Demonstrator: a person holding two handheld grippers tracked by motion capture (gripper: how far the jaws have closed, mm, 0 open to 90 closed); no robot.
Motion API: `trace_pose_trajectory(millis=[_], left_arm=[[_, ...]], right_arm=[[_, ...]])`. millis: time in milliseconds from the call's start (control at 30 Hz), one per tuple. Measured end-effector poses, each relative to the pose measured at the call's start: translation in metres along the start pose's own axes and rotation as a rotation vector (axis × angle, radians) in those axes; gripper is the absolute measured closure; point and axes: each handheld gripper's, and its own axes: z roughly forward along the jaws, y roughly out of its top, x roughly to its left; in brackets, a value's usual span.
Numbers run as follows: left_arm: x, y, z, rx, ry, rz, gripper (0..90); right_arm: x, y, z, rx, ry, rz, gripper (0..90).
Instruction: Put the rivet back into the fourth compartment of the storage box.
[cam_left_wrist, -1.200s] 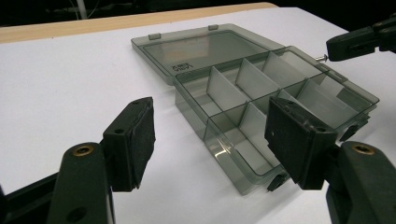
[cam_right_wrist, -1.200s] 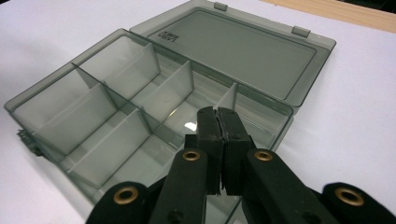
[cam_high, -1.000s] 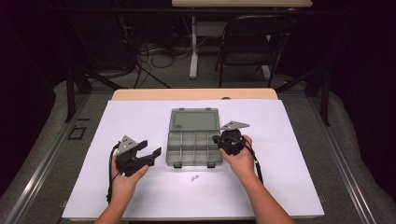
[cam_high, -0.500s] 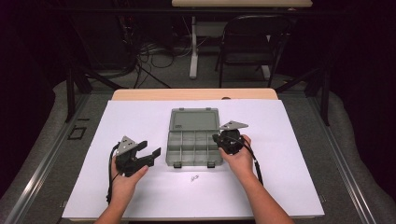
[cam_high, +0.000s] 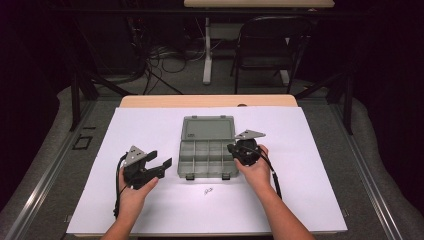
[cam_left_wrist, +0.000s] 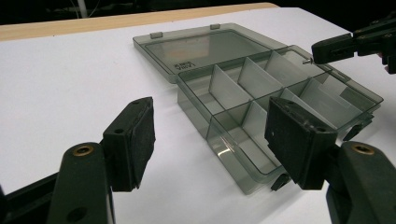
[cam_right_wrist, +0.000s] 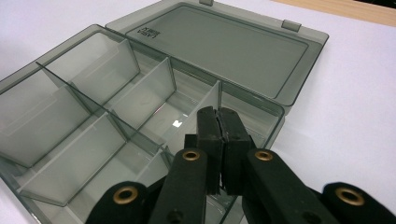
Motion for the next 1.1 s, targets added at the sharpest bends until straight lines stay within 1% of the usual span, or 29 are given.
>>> trace_pose_trajectory(millis=[67,167,267,367,400,433,467,500,533,567,600,633,667,733,767,833,967,1000,1033,1067,1100], left_arm=[[0.000,0.000,0.000,-0.005,0.001,-0.001,33.4],[0.000,0.000,-0.001,0.002,0.001,0.004,33.4],[0.000,0.001,-0.001,-0.002,0.001,0.001,33.4],[0.000,0.001,-0.001,-0.002,0.000,0.002,33.4],[0.000,0.000,-0.001,-0.012,0.003,0.000,33.4],[0.000,0.001,-0.001,-0.009,0.002,0.000,33.4],[0.000,0.001,-0.001,-0.009,0.002,0.000,33.4],[0.000,0.001,-0.001,-0.018,0.003,-0.004,33.4],[0.000,0.001,-0.001,-0.016,0.003,-0.001,33.4],[0.000,0.001,-0.002,-0.011,0.002,0.000,33.4],[0.000,0.001,-0.002,-0.011,0.002,0.000,33.4],[0.001,0.001,-0.002,-0.012,0.002,-0.001,33.4],[0.001,0.001,-0.002,-0.014,0.004,-0.003,33.4],[0.001,0.001,-0.002,-0.016,0.003,-0.005,33.4],[0.001,0.002,-0.002,-0.014,0.001,-0.005,33.4],[0.000,0.002,-0.002,-0.015,0.000,-0.006,33.4],[0.000,0.001,-0.002,-0.017,0.003,-0.006,33.4],[0.000,0.001,-0.002,-0.014,0.002,-0.005,33.4],[0.000,0.001,-0.002,-0.014,0.002,-0.005,33.5],[0.000,0.002,-0.002,-0.015,0.001,-0.006,33.4],[0.000,0.002,-0.003,-0.015,0.001,-0.005,33.4]], right_arm=[[0.000,0.000,0.000,-0.001,0.001,0.000,88.6],[0.001,0.000,-0.001,-0.008,-0.004,0.000,88.2],[0.003,0.002,-0.003,-0.025,-0.010,-0.007,81.5],[0.004,0.002,-0.004,-0.035,-0.018,-0.016,77.8],[0.005,0.003,-0.005,-0.037,-0.020,-0.015,75.1],[0.006,0.003,-0.005,-0.040,-0.025,-0.021,72.1],[0.006,0.003,-0.005,-0.040,-0.025,-0.021,72.1],[0.007,0.003,-0.005,-0.042,-0.039,-0.028,66.0],[0.007,0.003,-0.006,-0.044,-0.040,-0.029,63.2],[0.008,0.004,-0.006,-0.051,-0.037,-0.026,59.7],[0.008,0.004,-0.006,-0.051,-0.037,-0.026,59.7],[0.009,0.004,-0.007,-0.058,-0.035,-0.011,53.8],[0.009,0.005,-0.008,-0.065,-0.034,-0.010,50.7],[0.009,0.005,-0.008,-0.075,-0.027,-0.016,49.2],[0.011,0.006,-0.010,-0.077,-0.014,-0.006,46.8],[0.014,0.006,-0.012,-0.071,0.000,-0.014,43.0],[0.019,0.006,-0.016,-0.049,0.007,-0.044,39.3],[0.021,0.006,-0.017,-0.037,0.013,-0.052,38.8],[0.021,0.006,-0.017,-0.037,0.013,-0.052,38.8],[0.024,0.005,-0.019,-0.024,0.019,-0.072,38.6],[0.027,0.005,-0.021,-0.016,0.024,-0.075,38.6]])
